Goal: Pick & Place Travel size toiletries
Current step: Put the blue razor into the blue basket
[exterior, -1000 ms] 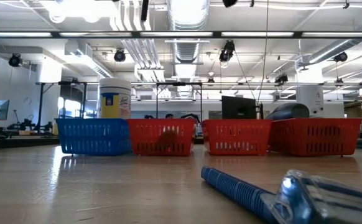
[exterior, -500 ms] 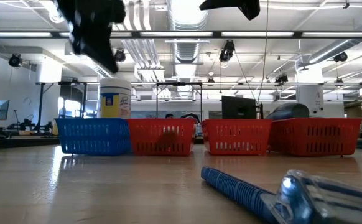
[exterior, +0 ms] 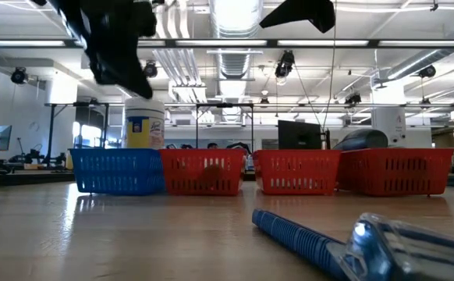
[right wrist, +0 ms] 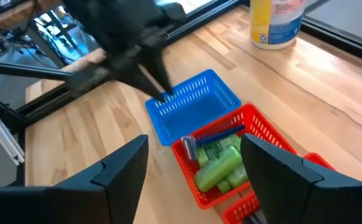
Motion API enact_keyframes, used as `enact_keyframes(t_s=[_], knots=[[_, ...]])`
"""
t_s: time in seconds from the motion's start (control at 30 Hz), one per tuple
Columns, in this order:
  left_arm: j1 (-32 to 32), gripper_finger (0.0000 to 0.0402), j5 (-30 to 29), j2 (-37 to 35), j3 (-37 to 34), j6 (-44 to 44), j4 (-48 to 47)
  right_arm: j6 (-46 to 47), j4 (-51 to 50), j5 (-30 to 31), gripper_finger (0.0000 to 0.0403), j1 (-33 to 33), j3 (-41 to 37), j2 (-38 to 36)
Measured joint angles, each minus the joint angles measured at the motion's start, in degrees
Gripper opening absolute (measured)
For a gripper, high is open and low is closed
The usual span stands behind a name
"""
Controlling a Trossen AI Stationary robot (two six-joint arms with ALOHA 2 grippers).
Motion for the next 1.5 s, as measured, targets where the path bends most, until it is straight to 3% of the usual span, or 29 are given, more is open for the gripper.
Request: enact_keyframes(t_s=[0.43,0.7,1.1,1.23,1.4,1.5], knots=[[-1.02,0.0077,0.42,-0.6,4.04,4.69,-6.11,-0.34,-1.02,0.17,0.028,-0.02,0.0,-0.39],[-2.12,0.0008,1.24,-0.6,4.2,6.74,-6.15,-0.14,-1.24,1.38,0.0288,-0.04,0.0,-0.39],[-2.11,0.0004,-2.23,-0.6,4.04,5.36,-6.06,1.38,-1.19,1.51,0.0252,-0.04,0.0,-0.39],[-2.1,0.003,-2.56,-0.35,4.01,3.94,-5.97,1.79,-1.21,1.51,0.0243,-0.04,0.0,-0.39],[-2.1,0.0099,-1.74,0.1,3.93,-0.28,-5.85,4.18,-1.26,0.64,0.0247,-0.04,0.0,-0.39],[-2.1,0.0139,-1.3,0.1,3.93,-1.39,-5.78,6.77,-1.37,-2.92,0.0257,-0.72,-0.02,-0.16]])
